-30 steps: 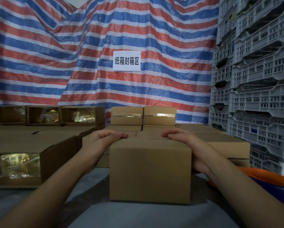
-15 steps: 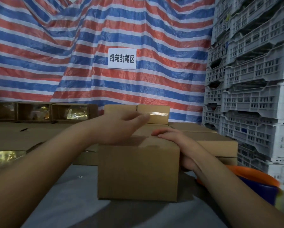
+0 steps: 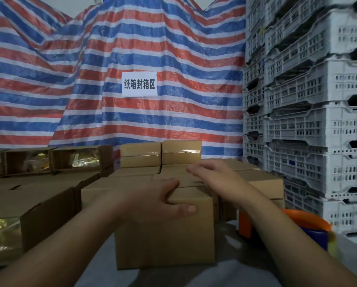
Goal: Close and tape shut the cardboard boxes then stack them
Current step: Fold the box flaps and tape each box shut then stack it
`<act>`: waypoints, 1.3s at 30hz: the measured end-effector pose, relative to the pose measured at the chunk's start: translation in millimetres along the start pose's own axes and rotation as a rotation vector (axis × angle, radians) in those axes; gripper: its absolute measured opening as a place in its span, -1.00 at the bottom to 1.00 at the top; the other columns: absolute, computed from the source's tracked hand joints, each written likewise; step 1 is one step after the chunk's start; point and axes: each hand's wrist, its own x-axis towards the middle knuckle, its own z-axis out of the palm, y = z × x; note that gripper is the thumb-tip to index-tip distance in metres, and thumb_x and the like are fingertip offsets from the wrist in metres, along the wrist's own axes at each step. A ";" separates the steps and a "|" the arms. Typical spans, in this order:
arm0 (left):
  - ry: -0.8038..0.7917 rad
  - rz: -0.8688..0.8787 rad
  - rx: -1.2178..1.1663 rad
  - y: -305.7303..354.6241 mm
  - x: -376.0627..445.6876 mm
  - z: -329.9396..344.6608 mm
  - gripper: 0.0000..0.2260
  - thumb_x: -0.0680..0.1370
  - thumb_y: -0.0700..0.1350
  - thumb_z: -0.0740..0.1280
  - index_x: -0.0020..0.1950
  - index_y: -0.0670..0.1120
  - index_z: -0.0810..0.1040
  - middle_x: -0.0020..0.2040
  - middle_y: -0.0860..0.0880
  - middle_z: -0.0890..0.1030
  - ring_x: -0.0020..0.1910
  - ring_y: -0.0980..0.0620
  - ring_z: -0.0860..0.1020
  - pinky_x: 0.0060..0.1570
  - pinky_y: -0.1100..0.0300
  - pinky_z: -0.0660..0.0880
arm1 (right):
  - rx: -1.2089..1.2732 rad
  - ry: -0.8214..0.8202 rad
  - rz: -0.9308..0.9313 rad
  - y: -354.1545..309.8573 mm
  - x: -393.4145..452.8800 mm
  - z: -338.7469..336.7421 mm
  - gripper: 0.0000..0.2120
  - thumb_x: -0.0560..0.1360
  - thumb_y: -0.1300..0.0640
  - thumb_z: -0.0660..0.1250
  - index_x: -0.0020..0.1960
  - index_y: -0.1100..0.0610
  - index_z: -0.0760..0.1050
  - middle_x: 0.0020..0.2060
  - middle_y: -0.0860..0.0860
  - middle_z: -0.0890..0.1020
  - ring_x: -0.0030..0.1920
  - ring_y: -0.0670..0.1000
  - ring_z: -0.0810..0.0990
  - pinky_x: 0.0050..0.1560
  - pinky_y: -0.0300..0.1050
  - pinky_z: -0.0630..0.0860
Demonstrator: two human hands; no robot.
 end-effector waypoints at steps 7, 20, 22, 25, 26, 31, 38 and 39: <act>0.040 0.096 -0.065 2.6 -1.1 -2.3 -0.54 0.52 0.18 0.35 0.39 0.17 0.34 0.01 0.29 0.39 -0.15 0.41 0.36 -0.20 0.54 0.20 | -0.713 -0.303 -0.138 -28.2 -22.4 22.3 -0.63 0.69 -0.13 -0.02 0.20 0.01 0.48 0.10 -0.01 0.59 0.06 0.00 0.52 0.20 0.07 0.46; 0.233 0.001 0.067 18.9 -27.6 10.3 -0.54 0.55 0.29 0.21 0.40 0.17 0.35 0.23 0.13 0.52 0.13 0.15 0.48 0.15 0.18 0.46 | -0.711 -0.331 -0.176 -19.9 -27.6 8.7 -0.73 0.65 -0.17 -0.03 -0.09 -0.15 0.36 0.01 -0.10 0.55 0.05 -0.05 0.48 0.24 0.07 0.43; 0.253 -0.008 0.085 23.7 -26.9 13.7 -0.45 0.55 0.33 0.16 0.48 0.11 0.29 0.36 0.08 0.46 0.23 0.10 0.47 0.20 0.17 0.45 | -0.618 -0.373 -0.061 -21.3 -27.7 -0.5 -0.63 0.65 -0.22 -0.03 0.25 -0.14 0.45 0.27 -0.07 0.56 0.23 -0.04 0.50 0.33 0.05 0.40; 0.239 -0.016 0.076 25.5 -26.7 14.4 -0.40 0.55 0.36 0.13 0.49 0.07 0.29 0.41 0.03 0.42 0.26 0.06 0.45 0.22 0.14 0.41 | -0.599 -0.185 -0.011 -19.7 -26.6 -21.1 -0.63 0.66 -0.15 0.09 0.36 -0.02 0.42 0.16 -0.03 0.61 0.13 -0.05 0.57 0.02 -0.11 0.45; 0.236 -0.022 0.079 24.7 -26.7 14.5 -0.40 0.54 0.37 0.12 0.48 0.07 0.30 0.40 0.03 0.43 0.26 0.05 0.45 0.21 0.13 0.40 | -0.721 -0.072 -0.032 -16.9 -26.5 -29.1 -0.73 0.64 -0.10 0.13 0.20 0.01 0.47 0.05 -0.01 0.62 0.03 -0.03 0.58 -0.09 -0.11 0.44; 0.248 -0.019 0.072 20.8 -23.7 17.5 -0.41 0.53 0.39 0.12 0.43 0.07 0.34 0.31 0.04 0.49 0.16 0.07 0.48 0.07 0.17 0.44 | -1.080 -0.019 0.205 21.5 -41.1 -52.8 -0.64 0.66 -0.07 0.07 0.16 0.08 0.56 0.14 0.06 0.63 0.10 0.07 0.60 0.14 0.00 0.55; 0.277 -0.034 0.052 17.8 -21.1 21.2 -0.39 0.52 0.40 0.14 0.44 0.07 0.36 0.31 0.04 0.50 0.18 0.07 0.50 0.06 0.17 0.42 | -1.228 0.111 0.446 65.9 -80.9 -48.8 -0.32 0.57 -0.43 -0.05 -0.04 0.09 0.57 -0.01 0.07 0.66 -0.15 0.05 0.55 -0.22 -0.09 0.37; 0.268 -0.044 0.044 17.8 -21.1 20.4 -0.40 0.52 0.40 0.14 0.42 0.06 0.37 0.28 0.03 0.52 0.15 0.07 0.51 0.04 0.17 0.43 | -1.235 0.164 0.438 68.6 -83.4 -47.9 -0.31 0.55 -0.46 -0.05 -0.03 0.09 0.57 -0.01 0.07 0.66 -0.16 0.05 0.54 -0.24 -0.10 0.36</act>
